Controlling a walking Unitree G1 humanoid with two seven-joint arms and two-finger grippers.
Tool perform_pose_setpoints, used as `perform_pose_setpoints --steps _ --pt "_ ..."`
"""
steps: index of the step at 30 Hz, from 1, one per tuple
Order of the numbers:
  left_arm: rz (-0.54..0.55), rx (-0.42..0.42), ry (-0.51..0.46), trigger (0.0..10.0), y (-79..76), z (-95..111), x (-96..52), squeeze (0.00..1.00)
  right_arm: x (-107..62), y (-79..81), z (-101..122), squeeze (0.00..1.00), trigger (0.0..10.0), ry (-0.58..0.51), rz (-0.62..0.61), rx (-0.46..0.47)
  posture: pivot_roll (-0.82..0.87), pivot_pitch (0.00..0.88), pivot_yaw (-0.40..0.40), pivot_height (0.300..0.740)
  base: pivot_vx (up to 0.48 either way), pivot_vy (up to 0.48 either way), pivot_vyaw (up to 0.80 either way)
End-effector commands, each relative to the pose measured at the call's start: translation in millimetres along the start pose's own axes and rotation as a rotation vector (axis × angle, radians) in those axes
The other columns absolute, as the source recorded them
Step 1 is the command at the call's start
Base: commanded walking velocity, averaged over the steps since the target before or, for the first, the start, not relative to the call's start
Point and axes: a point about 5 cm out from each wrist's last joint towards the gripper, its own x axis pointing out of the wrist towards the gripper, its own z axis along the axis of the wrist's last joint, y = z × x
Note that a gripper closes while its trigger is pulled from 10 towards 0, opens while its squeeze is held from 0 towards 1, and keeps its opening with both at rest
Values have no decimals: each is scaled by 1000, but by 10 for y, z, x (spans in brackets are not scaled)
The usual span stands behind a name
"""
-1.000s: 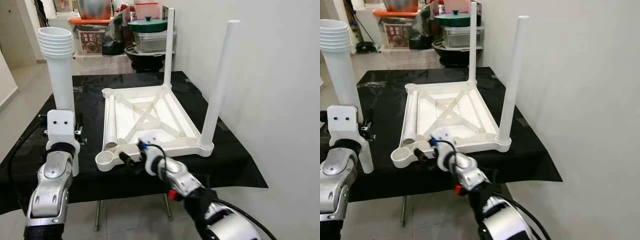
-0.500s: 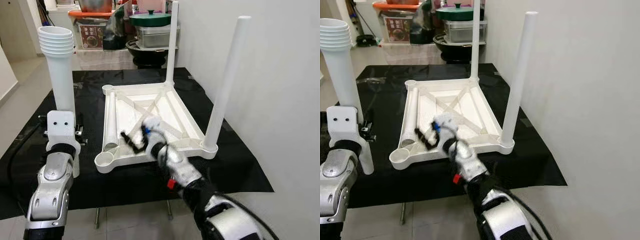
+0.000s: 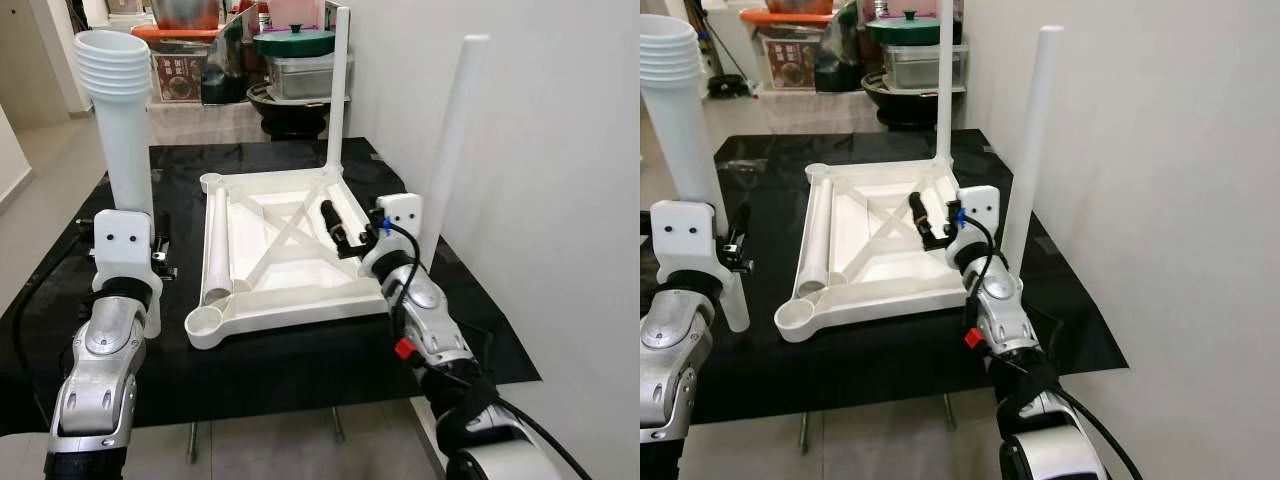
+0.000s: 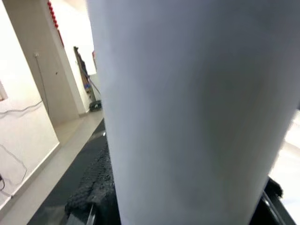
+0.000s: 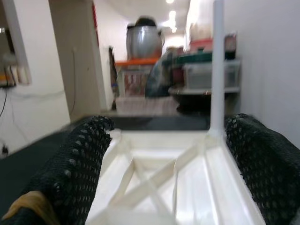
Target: Building children table
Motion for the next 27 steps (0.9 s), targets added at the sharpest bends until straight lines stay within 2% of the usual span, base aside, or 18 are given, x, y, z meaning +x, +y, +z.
perform_pose_setpoints --steps 1,27 --pt "-14 8 -47 10000 -12 93 15 0 -12 -3 26 0 10000 -2 -15 11 70 0 -32 740 296 0 0" --pt "-53 0 -53 10000 -103 90 19 0 -124 4 65 0 10000 33 -38 3 70 0 -28 740 289 0 0"
